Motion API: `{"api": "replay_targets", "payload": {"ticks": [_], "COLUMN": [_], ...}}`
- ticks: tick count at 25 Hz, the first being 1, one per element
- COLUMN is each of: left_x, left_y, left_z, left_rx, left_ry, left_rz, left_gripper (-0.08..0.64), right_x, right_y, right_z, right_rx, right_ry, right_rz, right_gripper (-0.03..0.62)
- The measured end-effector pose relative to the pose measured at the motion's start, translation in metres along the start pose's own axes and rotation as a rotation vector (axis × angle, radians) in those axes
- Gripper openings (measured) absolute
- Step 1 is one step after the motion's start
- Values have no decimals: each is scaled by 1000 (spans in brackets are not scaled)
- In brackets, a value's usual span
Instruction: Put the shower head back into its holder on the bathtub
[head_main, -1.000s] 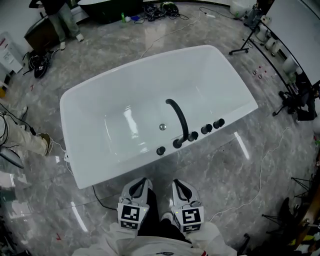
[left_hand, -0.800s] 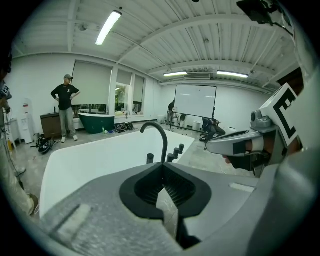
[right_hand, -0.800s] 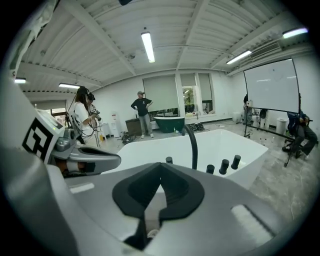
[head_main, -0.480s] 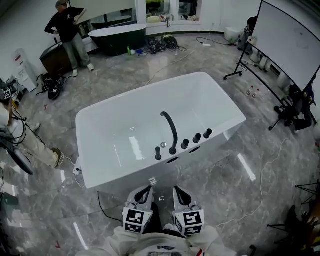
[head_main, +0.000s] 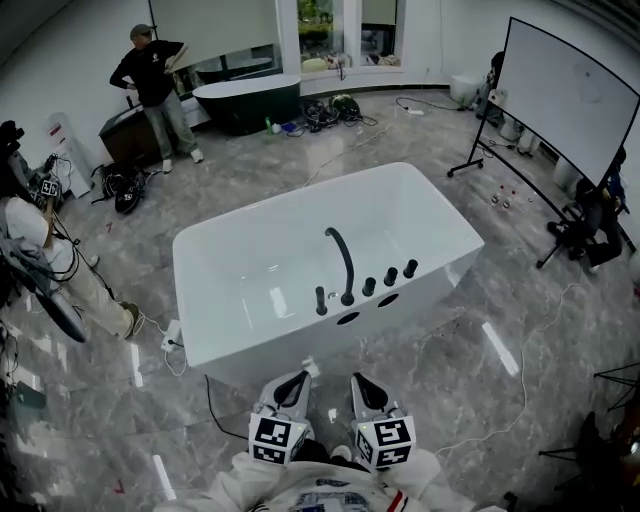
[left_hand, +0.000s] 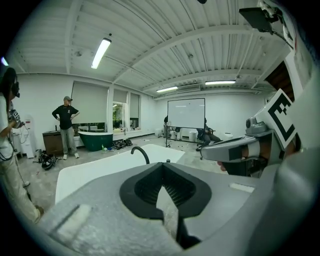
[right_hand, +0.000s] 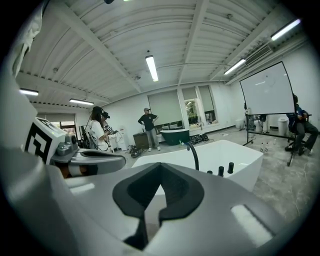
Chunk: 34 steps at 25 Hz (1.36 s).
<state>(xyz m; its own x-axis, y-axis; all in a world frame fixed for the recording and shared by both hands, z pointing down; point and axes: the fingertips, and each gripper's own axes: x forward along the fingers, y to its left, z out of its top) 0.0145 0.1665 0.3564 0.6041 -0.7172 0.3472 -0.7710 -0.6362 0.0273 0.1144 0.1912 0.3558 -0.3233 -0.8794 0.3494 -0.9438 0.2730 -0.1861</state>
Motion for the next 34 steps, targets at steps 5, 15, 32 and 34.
{"api": "replay_targets", "payload": {"ticks": [5, 15, 32, 34], "left_x": [-15, -39, -47, -45], "left_y": [-1, 20, 10, 9], "left_z": [6, 11, 10, 9], "left_rx": [4, 8, -9, -10], "left_ry": [-12, -42, -46, -43], "left_rz": [-7, -22, -66, -67], "left_gripper": [2, 2, 2, 2], "right_x": [-8, -5, -12, -11], "right_y": [15, 46, 47, 45], "right_z": [9, 22, 26, 24], "right_rx": [-16, -69, -34, -33], "right_ry": [-10, -29, -66, -62], "right_rz": [3, -19, -51, -52], "right_gripper": [5, 4, 5, 5]}}
